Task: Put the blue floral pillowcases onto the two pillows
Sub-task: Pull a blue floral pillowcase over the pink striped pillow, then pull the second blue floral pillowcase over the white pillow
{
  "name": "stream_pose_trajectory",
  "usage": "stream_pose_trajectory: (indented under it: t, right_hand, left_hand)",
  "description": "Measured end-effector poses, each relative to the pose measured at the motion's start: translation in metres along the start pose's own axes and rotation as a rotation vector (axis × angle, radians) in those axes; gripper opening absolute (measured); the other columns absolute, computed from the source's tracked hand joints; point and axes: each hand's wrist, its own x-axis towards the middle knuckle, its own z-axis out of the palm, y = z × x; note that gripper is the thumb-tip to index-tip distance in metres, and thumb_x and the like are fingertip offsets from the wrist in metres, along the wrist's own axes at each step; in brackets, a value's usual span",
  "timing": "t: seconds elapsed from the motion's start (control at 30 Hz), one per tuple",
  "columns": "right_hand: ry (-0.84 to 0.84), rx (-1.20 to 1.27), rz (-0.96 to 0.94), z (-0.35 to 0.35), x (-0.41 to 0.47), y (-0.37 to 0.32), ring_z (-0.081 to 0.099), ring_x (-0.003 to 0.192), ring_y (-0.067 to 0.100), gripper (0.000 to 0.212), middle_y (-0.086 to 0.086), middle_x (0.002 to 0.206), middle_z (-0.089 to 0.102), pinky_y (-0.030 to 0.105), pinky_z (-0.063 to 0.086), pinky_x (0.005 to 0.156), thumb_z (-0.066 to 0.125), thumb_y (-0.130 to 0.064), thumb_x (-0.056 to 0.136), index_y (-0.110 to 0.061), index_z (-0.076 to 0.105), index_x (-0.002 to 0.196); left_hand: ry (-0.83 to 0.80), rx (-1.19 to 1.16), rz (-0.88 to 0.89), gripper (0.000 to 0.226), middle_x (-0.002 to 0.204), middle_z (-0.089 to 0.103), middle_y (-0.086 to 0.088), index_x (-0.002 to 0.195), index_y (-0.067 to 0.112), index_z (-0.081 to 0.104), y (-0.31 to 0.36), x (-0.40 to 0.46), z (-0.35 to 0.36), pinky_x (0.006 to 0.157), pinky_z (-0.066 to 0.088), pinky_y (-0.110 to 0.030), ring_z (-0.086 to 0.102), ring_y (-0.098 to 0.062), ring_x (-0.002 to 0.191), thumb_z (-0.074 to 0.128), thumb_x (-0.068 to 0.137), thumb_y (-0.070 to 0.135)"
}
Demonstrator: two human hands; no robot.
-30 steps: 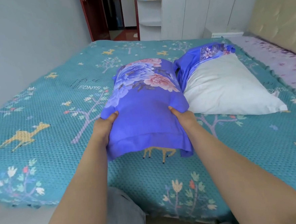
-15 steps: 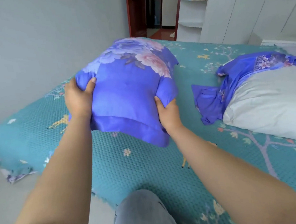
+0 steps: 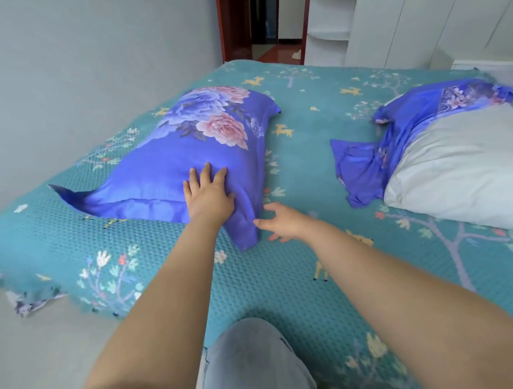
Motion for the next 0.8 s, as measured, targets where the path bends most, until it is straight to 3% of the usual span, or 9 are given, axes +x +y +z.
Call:
stream_pose_trajectory:
  t: [0.13,0.27,0.4,0.5,0.57,0.63,0.7,0.77,0.8]
  right_hand:
    - [0.154,0.010,-0.066,-0.039,-0.019,0.036,0.065,0.079,0.026,0.068,0.014,0.123,0.059,0.027,0.048,0.061,0.058,-0.031,0.092,-0.021,0.019,0.148]
    - [0.339,0.028,-0.033,-0.111,-0.053,0.104,0.063,0.077,0.023,0.065,0.015,0.104,0.068,0.027,0.046,0.063,0.062,-0.025,0.089,-0.018,0.029,0.144]
    - [0.713,0.085,0.032,-0.193,-0.092,0.172,0.059,0.090,0.020,0.052,0.010,0.114,0.066,0.029,0.044,0.079,0.060,-0.017,0.088,-0.015,0.042,0.137]
    - [0.893,-0.213,0.081,-0.243,-0.107,0.216,0.046,0.122,0.031,0.055,0.011,0.137,0.049,0.035,0.034,0.101,0.058,-0.017,0.087,-0.014,0.040,0.139]
    - [0.892,-0.431,0.089,-0.262,-0.106,0.229,0.033,0.131,0.032,0.062,0.008,0.148,0.035,0.038,0.031,0.106,0.057,-0.020,0.086,-0.017,0.034,0.144]
    - [0.820,-0.620,0.117,-0.274,-0.094,0.236,0.019,0.140,0.030,0.072,0.003,0.156,0.019,0.040,0.025,0.110,0.058,-0.027,0.086,-0.024,0.023,0.149]
    - [0.679,-0.815,0.169,-0.279,-0.071,0.244,0.000,0.145,0.029,0.084,0.000,0.159,0.000,0.046,0.010,0.115,0.059,-0.036,0.084,-0.031,0.007,0.150]
    - [0.563,-0.954,0.250,-0.277,-0.050,0.253,-0.007,0.145,0.033,0.087,0.002,0.159,-0.008,0.052,-0.001,0.114,0.057,-0.038,0.084,-0.033,-0.001,0.150]
    - [0.554,-0.996,0.280,-0.276,-0.042,0.258,-0.002,0.144,0.034,0.084,0.005,0.158,-0.001,0.054,0.000,0.114,0.056,-0.035,0.085,-0.030,0.003,0.150]
  left_hand:
    - [-0.029,-0.220,0.162,0.045,0.141,0.046,-0.009,0.131,0.022,0.052,0.063,-0.007,0.010,0.109,0.030,-0.036,0.038,-0.027,0.133,0.058,0.088,0.033]
    - [-0.240,-0.535,0.195,0.038,0.130,0.057,-0.007,0.125,0.016,0.057,0.156,-0.031,0.032,0.098,0.038,-0.026,0.053,-0.022,0.120,0.062,0.088,0.024]
    - [-0.431,-0.953,0.124,0.042,0.130,0.055,-0.012,0.128,0.005,0.054,0.235,-0.057,0.050,0.100,0.038,-0.026,0.051,-0.018,0.121,0.064,0.088,0.015]
    - [-0.410,-1.046,0.055,0.037,0.112,0.062,-0.011,0.123,0.002,0.057,0.275,-0.069,0.073,0.082,0.044,-0.014,0.060,-0.008,0.093,0.063,0.089,0.015]
    - [-0.392,-1.017,0.031,0.033,0.103,0.062,-0.008,0.119,-0.001,0.058,0.292,-0.073,0.087,0.068,0.042,-0.006,0.059,0.001,0.074,0.061,0.090,0.013]
    - [-0.406,-0.982,0.031,0.036,0.112,0.063,-0.010,0.121,0.003,0.057,0.303,-0.072,0.101,0.084,0.046,-0.017,0.062,-0.009,0.090,0.063,0.088,0.015]
    - [-0.419,-0.891,0.074,0.041,0.122,0.060,-0.007,0.125,0.007,0.056,0.307,-0.065,0.110,0.098,0.043,-0.027,0.057,-0.017,0.111,0.065,0.087,0.019]
    - [-0.395,-0.810,0.107,0.040,0.120,0.061,-0.005,0.124,0.008,0.058,0.303,-0.058,0.115,0.099,0.041,-0.027,0.056,-0.016,0.113,0.065,0.087,0.021]
    - [-0.372,-0.808,0.090,0.036,0.115,0.063,-0.005,0.120,0.007,0.060,0.298,-0.055,0.116,0.095,0.041,-0.025,0.058,-0.015,0.108,0.065,0.087,0.020]
